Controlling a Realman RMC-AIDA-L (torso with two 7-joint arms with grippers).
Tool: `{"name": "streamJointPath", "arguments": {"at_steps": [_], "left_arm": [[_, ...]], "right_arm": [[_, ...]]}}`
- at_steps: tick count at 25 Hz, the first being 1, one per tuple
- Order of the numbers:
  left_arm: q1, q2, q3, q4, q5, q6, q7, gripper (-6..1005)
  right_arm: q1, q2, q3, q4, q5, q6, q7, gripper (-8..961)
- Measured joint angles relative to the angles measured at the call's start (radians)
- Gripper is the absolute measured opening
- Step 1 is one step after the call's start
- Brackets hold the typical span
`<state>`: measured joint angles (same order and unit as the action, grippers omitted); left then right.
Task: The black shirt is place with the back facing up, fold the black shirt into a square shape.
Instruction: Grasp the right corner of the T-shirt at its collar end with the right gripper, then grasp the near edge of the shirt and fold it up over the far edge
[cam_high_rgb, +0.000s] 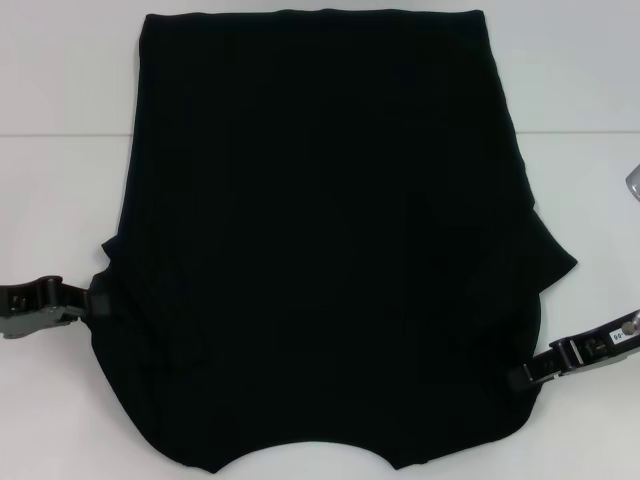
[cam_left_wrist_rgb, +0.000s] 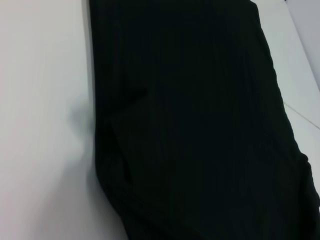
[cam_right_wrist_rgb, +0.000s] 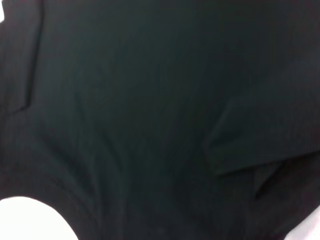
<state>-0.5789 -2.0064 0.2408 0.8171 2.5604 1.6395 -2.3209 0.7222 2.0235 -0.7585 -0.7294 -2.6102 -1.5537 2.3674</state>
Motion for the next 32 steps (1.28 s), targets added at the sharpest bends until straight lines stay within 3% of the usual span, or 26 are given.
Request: {"name": "streamJointPath", "arguments": {"at_steps": [4, 15, 22, 25, 29, 32], "left_arm": [[0.001, 0.000, 0.000, -0.001, -0.004, 0.000, 0.000, 78], [0.000, 0.000, 0.003, -0.003, -0.006, 0.014, 0.011, 89], [0.001, -0.001, 0.080, 0.010, 0.009, 0.167, 0.066, 96], [0.016, -0.008, 0.102, 0.028, 0.043, 0.225, 0.067, 99], [0.039, -0.018, 0.118, 0.031, 0.072, 0.281, 0.070, 103], [0.056, -0.028, 0.137, 0.041, 0.088, 0.311, 0.072, 106]], "right_arm": [[-0.004, -0.002, -0.001, 0.003, 0.000, -0.008, 0.001, 450], [-0.016, -0.011, 0.007, 0.001, -0.001, 0.000, 0.036, 62], [-0.066, -0.021, 0.003, -0.050, -0.004, -0.121, 0.064, 68], [-0.121, -0.006, 0.000, -0.129, -0.032, -0.191, 0.094, 70], [-0.194, 0.031, 0.007, -0.242, -0.100, -0.274, 0.116, 73], [-0.242, 0.042, 0.016, -0.297, -0.131, -0.313, 0.126, 75]]}}
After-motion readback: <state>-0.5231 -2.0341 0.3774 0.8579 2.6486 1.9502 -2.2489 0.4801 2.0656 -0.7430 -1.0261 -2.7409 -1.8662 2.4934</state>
